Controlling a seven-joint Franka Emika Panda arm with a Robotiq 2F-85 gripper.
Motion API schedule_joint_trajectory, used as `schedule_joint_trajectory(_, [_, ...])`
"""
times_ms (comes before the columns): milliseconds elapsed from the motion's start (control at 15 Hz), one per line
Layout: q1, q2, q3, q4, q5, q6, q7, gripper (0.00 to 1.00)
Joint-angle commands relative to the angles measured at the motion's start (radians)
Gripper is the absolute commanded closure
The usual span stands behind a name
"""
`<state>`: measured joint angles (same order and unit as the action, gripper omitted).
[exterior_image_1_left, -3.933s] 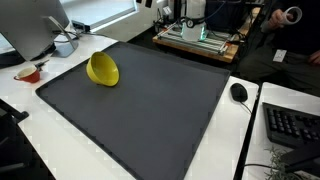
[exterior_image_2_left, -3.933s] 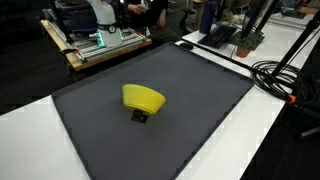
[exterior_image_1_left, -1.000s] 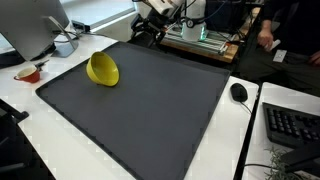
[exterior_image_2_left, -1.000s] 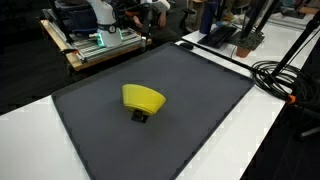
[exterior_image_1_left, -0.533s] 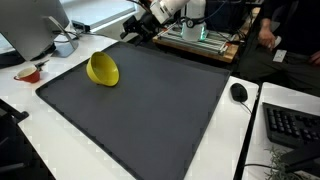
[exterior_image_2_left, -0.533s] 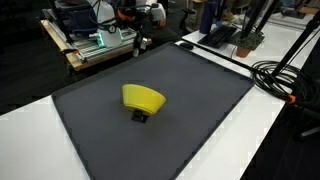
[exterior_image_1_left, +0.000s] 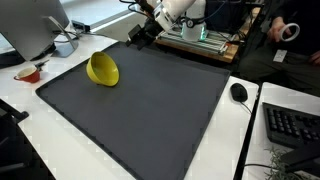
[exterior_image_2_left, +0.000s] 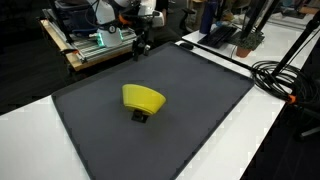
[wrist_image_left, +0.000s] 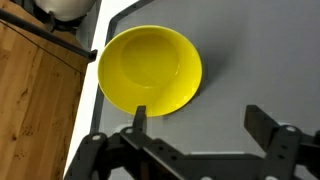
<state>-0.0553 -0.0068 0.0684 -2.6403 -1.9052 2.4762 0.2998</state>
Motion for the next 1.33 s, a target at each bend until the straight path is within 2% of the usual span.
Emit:
schedule_joint_trajectory(0, [0.024,-0.001,-0.024,0.0,0.004,0.0,-0.004,0.0])
schedule_joint_trajectory(267, [0.046,0.057,-0.012,-0.014,-0.19,-0.124,0.029,0.0])
schedule_joint_trajectory(467, [0.046,0.117,-0.017,-0.018,-0.27,-0.185,0.031,0.0])
schedule_joint_trajectory(733, [0.023,0.208,-0.034,-0.004,-0.253,-0.242,0.016,0.0])
schedule_joint_trajectory(800, [0.032,0.161,-0.02,-0.021,-0.237,-0.216,0.007,0.0])
schedule_joint_trajectory(1067, [0.022,0.205,-0.026,-0.01,-0.237,-0.235,0.007,0.0])
schedule_joint_trajectory(1267, [0.016,0.287,-0.033,0.031,-0.312,-0.274,0.061,0.0])
